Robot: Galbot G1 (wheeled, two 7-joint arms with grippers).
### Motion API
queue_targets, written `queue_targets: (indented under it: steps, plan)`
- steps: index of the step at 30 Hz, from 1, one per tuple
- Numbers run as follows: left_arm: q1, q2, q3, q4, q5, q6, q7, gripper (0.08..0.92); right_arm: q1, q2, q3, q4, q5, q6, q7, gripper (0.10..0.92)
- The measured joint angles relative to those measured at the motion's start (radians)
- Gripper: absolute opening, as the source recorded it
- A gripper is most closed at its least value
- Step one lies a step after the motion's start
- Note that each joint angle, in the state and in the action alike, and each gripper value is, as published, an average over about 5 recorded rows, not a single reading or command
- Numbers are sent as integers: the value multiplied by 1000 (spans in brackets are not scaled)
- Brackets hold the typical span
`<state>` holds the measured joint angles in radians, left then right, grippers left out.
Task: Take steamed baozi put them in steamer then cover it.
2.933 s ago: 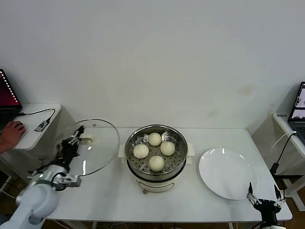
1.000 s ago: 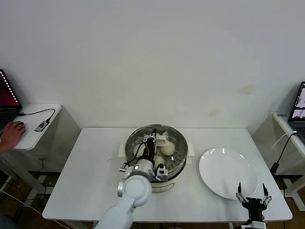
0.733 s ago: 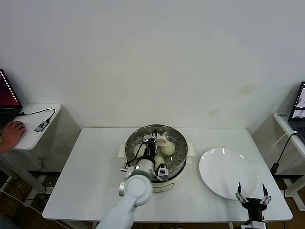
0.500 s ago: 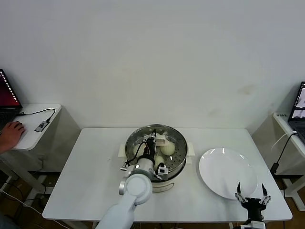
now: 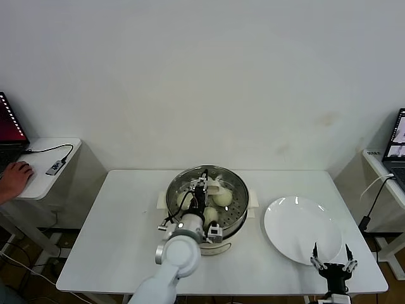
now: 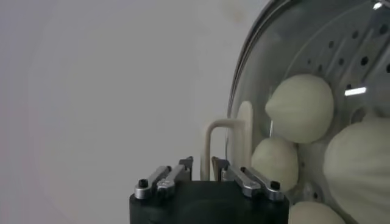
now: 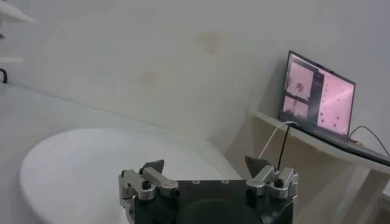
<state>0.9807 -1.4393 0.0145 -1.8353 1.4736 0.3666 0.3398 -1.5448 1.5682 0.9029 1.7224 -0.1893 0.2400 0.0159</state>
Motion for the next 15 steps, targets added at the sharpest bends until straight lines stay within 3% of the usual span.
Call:
queue_targets:
  steps: [10,15]
  plan:
    - [122,75,-14,-176,-66,-15,-28,764,-15,3,-7,4,-7,1,0,823]
    - [247,136,-62,-307,-156,-39,-92,820,-21,4,-13,10,-5,5,-2,823]
